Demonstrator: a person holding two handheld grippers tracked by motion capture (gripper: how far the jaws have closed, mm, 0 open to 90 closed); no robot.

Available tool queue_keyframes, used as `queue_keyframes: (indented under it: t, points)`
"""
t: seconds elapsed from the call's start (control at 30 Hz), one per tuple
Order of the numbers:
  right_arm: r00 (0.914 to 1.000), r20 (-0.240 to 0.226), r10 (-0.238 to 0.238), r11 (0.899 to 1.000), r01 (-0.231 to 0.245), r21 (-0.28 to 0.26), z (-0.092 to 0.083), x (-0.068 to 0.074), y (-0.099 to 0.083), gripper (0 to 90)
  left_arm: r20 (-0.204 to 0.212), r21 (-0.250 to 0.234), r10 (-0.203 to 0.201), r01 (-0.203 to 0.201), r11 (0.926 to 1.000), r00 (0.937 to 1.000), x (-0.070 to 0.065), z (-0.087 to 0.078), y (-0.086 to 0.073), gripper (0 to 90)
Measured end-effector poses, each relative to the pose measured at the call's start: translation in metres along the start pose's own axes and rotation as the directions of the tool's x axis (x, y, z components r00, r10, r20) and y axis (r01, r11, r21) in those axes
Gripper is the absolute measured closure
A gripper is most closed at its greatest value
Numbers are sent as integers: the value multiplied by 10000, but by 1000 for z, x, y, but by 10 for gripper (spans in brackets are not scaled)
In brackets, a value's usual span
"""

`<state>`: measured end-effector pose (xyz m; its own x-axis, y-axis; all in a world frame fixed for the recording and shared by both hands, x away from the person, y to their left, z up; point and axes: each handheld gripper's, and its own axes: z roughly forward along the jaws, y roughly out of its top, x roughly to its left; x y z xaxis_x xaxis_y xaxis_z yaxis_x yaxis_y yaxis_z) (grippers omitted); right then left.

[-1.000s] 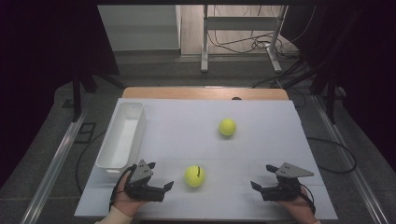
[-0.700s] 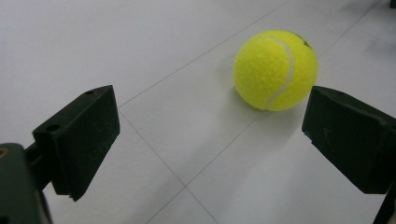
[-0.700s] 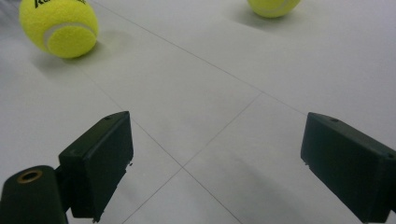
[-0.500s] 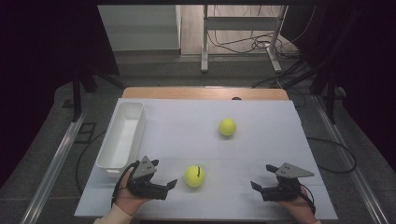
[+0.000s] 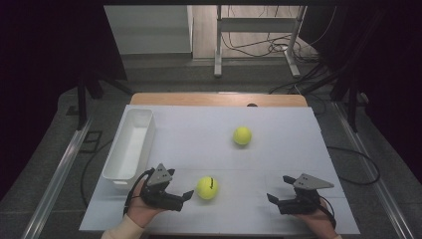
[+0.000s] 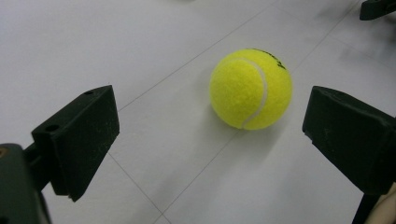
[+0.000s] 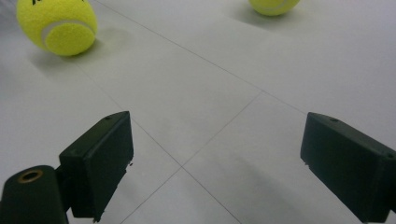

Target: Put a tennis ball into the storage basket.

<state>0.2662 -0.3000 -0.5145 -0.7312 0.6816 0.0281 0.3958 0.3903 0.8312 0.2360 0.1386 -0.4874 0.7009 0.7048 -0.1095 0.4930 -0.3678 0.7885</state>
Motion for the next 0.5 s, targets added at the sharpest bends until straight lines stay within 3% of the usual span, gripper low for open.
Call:
queue_keyframes:
  t: [0.5]
  points:
    - [10000, 15, 0, 9999, -1, 139, 2, 0, 0, 101, 283, 189, 391, -396, 9990, 9988, -9, 8, 13, 52]
